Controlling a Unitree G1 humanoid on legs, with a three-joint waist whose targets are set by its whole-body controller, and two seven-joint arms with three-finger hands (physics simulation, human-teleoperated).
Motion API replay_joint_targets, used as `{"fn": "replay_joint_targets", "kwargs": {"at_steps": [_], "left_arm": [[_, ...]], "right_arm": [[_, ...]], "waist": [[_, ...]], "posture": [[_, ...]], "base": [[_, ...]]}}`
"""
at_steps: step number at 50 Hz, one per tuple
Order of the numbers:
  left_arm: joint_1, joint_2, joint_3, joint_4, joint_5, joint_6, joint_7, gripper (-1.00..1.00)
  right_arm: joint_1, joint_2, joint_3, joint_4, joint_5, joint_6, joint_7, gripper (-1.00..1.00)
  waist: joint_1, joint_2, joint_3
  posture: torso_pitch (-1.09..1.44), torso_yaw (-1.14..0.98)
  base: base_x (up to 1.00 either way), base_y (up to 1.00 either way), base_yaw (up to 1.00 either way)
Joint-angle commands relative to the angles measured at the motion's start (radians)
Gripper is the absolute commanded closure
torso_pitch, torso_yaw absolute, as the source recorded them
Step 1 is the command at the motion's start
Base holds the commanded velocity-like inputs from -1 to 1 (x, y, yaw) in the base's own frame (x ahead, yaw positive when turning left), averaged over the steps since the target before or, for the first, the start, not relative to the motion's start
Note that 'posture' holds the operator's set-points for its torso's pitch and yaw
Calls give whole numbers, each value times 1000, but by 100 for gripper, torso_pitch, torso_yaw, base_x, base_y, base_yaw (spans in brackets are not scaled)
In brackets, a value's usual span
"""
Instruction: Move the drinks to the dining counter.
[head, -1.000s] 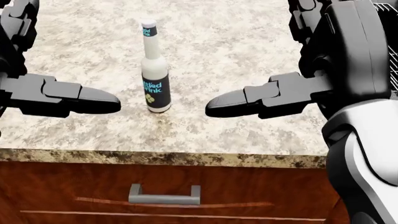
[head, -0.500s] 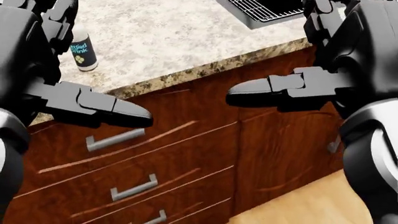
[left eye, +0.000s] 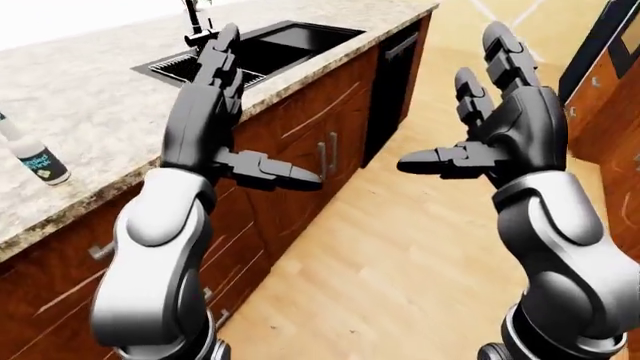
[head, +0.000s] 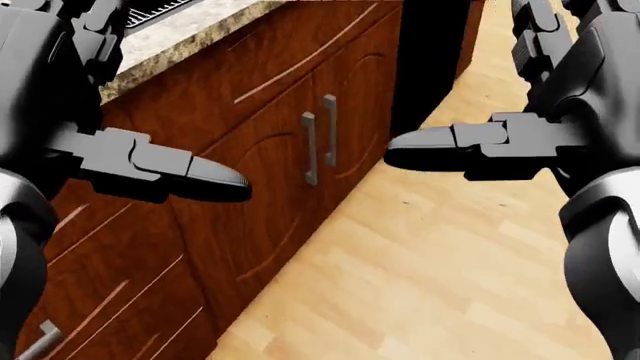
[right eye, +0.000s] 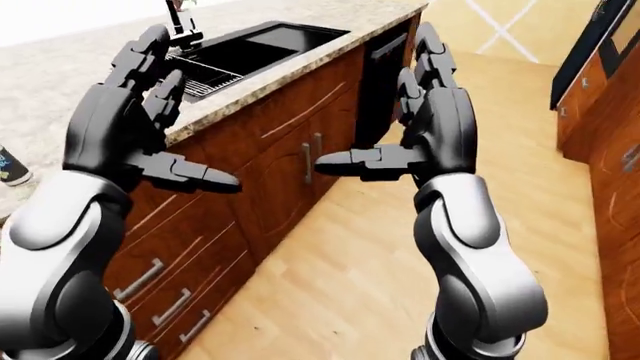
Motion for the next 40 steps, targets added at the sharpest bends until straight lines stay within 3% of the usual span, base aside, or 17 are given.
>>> {"fn": "replay_joint_targets", "kwargs": {"at_steps": [1,4,5,6,15,17,19,20,23,27,29,30,31,33,36,37,40], "left_arm": [[-23,8,12,-14,12,-27,7,-100],[-27,7,11,-16,14,-23,5,-100],[-27,7,9,-17,15,-23,4,-100],[-28,6,8,-18,16,-20,3,-100],[-9,-6,-1,-10,23,-39,2,-100],[-12,-7,-1,-13,26,-33,0,-100],[7,-11,-7,-10,29,-53,-1,-100],[5,-12,-6,-9,31,-51,-2,-100],[-13,-8,-5,-12,37,-36,-6,-100],[-11,-6,-4,-22,41,-30,-11,-100],[-14,-5,0,-23,42,-27,-13,-100],[-16,-5,-1,-28,42,-20,-13,-100],[-13,-7,-3,-28,43,-24,-13,-100],[-3,-9,-4,-23,43,-37,-13,-100],[-6,-9,-3,-22,45,-36,-14,-100],[-6,-10,-4,-25,45,-34,-15,-100],[-3,-9,-2,-26,46,-35,-16,-100]], "right_arm": [[-29,-5,-1,-20,3,-23,5,-100],[-26,-7,-4,-17,3,-26,9,-100],[-26,-7,-5,-18,5,-25,11,-100],[-25,-8,-6,-20,7,-24,13,-100],[-21,-17,-13,-29,14,-11,17,-100],[-16,-21,-15,-18,4,-17,16,-100],[-14,-22,-13,-22,-2,-12,16,-100],[-15,-26,-12,-26,-6,-8,19,-100],[-22,-43,-1,-33,-36,-9,41,-100],[-23,-29,-4,-37,-51,-15,54,-100],[-25,-24,-6,-40,-53,-12,55,-100],[-24,-25,-7,-42,-55,-14,59,-100],[-26,-24,-16,-43,-51,-12,61,-100],[-27,-26,-18,-40,-51,-14,60,-100],[-30,-18,-24,-34,-42,6,51,-100],[-23,-18,-22,-28,-46,-5,49,-100],[-26,-19,-26,-28,-38,2,44,-100]], "waist": [[8,-7,-15],[11,41,-20],[18,83,-34],[20,59,-29],[23,-23,-38],[25,-57,-43],[17,-127,-64],[10,-95,-47],[23,-87,-55],[20,23,45],[52,97,16],[48,69,46],[38,46,16],[58,36,-23],[68,15,-28],[35,47,-28],[73,-43,-41]], "posture": [[0,0],[0,0],[0,0],[0,0],[0,0],[0,0],[0,0],[0,0],[0,0],[0,0],[0,0],[0,0],[0,0],[0,0],[0,0],[0,0],[0,0]], "base": [[0,0,-100],[0,0,-100],[0,0,-100],[0,0,-100],[0,0,-100],[0,0,-100],[0,0,-100],[0,0,-100],[4,-12,-56],[64,-45,0],[89,-56,0],[89,-56,0],[89,-55,0],[89,-56,0],[78,-67,0],[33,0,-100],[26,0,-100]]}}
